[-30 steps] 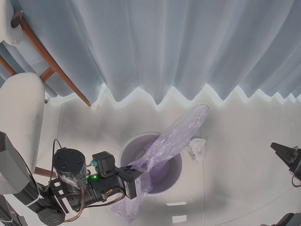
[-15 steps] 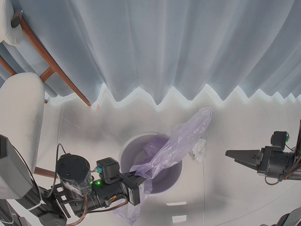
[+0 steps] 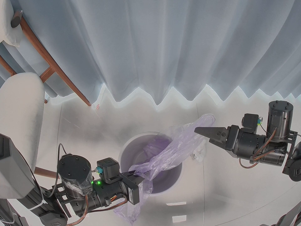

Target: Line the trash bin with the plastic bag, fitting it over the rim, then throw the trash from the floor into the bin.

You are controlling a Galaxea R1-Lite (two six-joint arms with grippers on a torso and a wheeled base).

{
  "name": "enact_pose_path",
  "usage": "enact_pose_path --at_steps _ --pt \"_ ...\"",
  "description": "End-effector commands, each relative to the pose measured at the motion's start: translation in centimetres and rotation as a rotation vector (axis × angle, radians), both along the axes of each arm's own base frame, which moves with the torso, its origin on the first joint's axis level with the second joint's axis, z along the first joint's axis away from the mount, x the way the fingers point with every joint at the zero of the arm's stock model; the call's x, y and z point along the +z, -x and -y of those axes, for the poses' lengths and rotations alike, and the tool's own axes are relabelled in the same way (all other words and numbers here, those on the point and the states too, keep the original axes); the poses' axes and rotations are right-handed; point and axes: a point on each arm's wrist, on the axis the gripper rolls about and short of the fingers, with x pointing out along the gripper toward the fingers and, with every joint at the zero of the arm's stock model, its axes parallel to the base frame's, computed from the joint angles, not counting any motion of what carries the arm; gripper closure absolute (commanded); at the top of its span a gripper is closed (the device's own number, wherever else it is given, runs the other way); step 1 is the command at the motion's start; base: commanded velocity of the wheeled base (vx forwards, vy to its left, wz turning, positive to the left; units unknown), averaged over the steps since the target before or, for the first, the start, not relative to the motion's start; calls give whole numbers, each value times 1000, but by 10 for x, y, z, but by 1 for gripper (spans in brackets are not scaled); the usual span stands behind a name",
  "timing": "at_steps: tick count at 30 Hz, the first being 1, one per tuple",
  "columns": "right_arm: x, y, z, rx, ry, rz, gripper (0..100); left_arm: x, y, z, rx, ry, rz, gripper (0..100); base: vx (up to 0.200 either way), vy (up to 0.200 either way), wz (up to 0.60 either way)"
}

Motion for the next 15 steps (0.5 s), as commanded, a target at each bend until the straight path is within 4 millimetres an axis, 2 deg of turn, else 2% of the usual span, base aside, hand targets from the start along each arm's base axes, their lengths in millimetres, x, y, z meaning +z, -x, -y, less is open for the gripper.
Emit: enact_pose_path --at_steps 1,13,14,15 --pt "-6 -9 -6 1 14 -21 0 -1 -1 -1 5 -1 -1 100 0 0 0" --pt "-14 -6 -4 -37 41 -41 0 -1 -2 0 5 -1 -1 100 0 0 0" --pt "-14 -6 -5 -37 39 -43 100 -1 -2 0 5 -1 -1 100 0 0 0" --pt "-14 -6 -5 -37 39 -43 100 -1 -2 0 5 -1 -1 100 0 0 0"
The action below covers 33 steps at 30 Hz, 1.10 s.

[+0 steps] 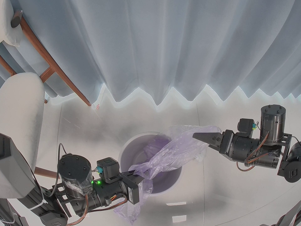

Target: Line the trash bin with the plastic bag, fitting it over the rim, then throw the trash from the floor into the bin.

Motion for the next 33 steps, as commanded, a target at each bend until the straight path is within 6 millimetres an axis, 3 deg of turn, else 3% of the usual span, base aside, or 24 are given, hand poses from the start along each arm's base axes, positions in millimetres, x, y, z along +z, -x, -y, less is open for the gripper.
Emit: enact_pose_path --at_steps 1,8,16,25,26,33 --pt "1 2 -2 9 -12 -5 100 0 0 0 -1 0 -1 100 0 0 0" --pt "5 5 -10 30 -40 -13 100 -2 -1 1 1 -4 -5 100 0 0 0" --pt "27 -3 -20 48 -138 133 100 -3 -3 2 3 -6 -6 100 0 0 0" --pt "21 1 -17 47 -121 127 100 -3 -3 2 3 -6 -6 100 0 0 0" --pt "19 2 -16 48 -120 128 0 -3 -3 2 2 -7 -5 100 0 0 0" --pt "12 13 -13 53 -128 74 0 -3 -3 2 3 -7 -3 100 0 0 0"
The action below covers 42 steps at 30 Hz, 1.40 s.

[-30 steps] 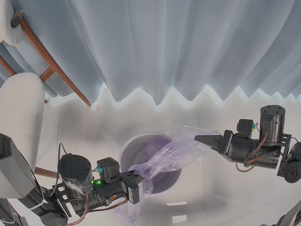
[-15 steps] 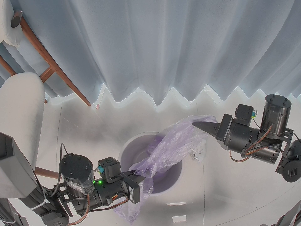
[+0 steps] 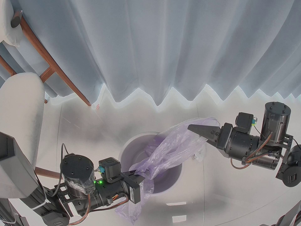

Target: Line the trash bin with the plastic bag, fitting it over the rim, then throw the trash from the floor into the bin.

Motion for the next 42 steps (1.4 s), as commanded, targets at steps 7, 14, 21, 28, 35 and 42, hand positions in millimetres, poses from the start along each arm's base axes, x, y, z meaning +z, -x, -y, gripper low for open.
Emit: enact_pose_path --at_steps 7,14,21,28,35,42 --pt "-14 13 4 11 8 -67 0 0 0 0 0 -7 5 100 0 0 0" --pt "-15 14 -3 33 7 -74 0 -1 0 0 10 -10 6 100 0 0 0" --pt "-21 17 -16 24 6 -57 0 -1 0 0 10 -10 6 100 0 0 0" --pt "-24 17 -19 22 -2 -70 100 0 0 0 10 -7 9 100 0 0 0" --pt "-25 14 -17 5 -16 -90 100 4 -5 5 24 10 31 100 0 0 0" --pt "-13 1 -10 -44 -51 -53 100 9 -12 11 48 79 99 0 0 0 0"
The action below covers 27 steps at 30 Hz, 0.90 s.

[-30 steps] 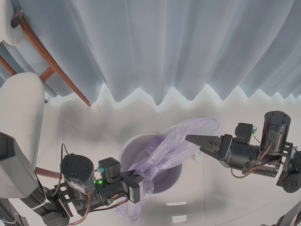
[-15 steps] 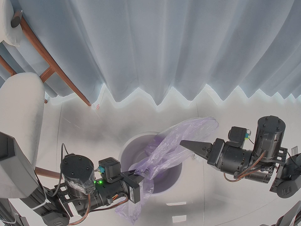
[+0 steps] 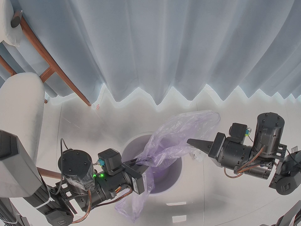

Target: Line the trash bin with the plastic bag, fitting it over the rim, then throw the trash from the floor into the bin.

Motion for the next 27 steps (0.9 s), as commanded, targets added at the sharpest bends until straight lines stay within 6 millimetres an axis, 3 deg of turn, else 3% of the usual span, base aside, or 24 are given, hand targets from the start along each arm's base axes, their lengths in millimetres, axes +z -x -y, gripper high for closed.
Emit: enact_pose_path --at_steps 1,6,9,14,17,23,27 --pt "6 -9 5 -34 -17 20 100 1 -5 5 6 26 25 0 0 0 0" --pt "20 -24 26 -68 -66 44 100 27 -5 0 115 86 142 0 0 0 0" --pt "30 -27 47 -51 -106 62 100 25 -6 -10 147 23 85 0 0 0 0" --pt "36 -29 66 -26 -130 71 100 37 -20 -35 237 32 101 0 0 0 0" --pt "34 -29 67 -29 -129 67 100 48 -29 -51 259 44 115 0 0 0 0" --pt "34 -29 67 -29 -128 65 100 46 -17 -60 128 31 44 0 0 0 0" --pt "32 -29 67 -28 -125 60 100 59 -4 -67 -59 134 10 0 0 0 0"
